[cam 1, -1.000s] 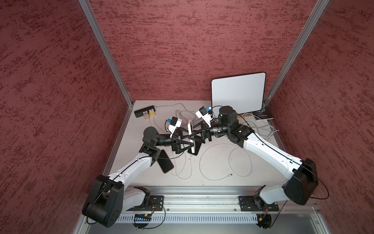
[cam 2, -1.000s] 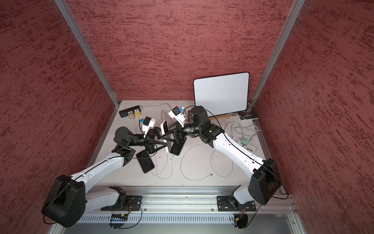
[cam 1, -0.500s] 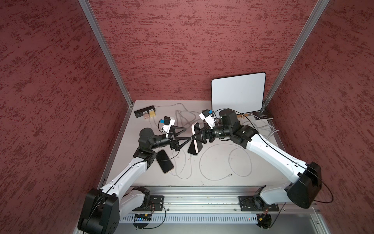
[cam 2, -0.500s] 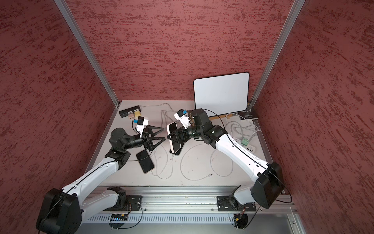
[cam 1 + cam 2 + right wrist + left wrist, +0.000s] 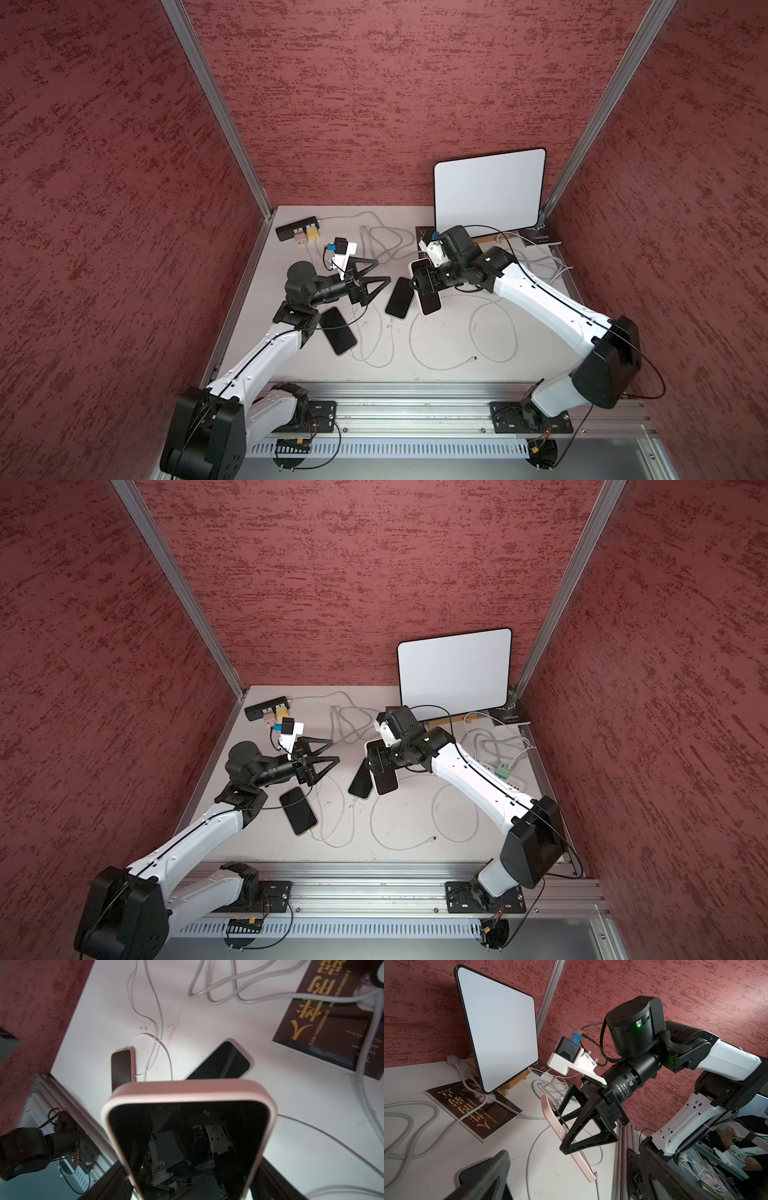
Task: Unplug the charging cable from the phone
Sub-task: Place the phone at the center of the board.
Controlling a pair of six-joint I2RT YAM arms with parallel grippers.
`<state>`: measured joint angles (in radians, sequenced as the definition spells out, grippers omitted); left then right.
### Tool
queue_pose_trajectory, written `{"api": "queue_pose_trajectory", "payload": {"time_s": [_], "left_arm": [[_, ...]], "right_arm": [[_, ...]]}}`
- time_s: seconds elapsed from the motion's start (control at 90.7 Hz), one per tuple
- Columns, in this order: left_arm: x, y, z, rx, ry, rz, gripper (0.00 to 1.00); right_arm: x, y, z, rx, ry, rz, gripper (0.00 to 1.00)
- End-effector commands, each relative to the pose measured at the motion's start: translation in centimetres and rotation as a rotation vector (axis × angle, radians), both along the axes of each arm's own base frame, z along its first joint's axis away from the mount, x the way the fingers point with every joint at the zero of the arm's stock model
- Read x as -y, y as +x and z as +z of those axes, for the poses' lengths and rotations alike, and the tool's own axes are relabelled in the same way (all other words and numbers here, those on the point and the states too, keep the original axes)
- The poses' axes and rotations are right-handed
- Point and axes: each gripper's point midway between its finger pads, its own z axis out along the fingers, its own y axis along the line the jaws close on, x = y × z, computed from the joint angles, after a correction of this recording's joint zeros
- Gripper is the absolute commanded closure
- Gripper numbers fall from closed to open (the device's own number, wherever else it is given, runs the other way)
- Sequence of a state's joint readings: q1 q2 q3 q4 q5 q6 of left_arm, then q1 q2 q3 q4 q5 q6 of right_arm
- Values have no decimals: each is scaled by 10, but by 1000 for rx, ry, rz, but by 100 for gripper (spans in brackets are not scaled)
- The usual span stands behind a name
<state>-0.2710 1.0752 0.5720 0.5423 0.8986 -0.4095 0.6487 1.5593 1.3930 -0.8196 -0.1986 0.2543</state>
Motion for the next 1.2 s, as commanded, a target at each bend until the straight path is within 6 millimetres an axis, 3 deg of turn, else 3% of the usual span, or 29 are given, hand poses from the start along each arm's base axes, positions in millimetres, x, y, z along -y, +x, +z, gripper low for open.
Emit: {"api": "queue_pose_trajectory", "payload": {"time_s": [0.0, 0.22, 0.529, 1.19], "left_arm": [[-4, 6, -3, 2, 11, 30, 0], [-6, 12, -5, -13, 26, 58, 0], [-8, 14, -11, -43, 43, 81, 0], [-11, 23, -19, -71, 68, 127, 0]], "right_arm": [[18, 9, -8, 6, -119, -49, 43], [21, 10, -50, -84, -217, -28, 43], [47, 19, -103, -189, -338, -87, 43], [65, 23, -151, -291, -413, -133, 38]]}}
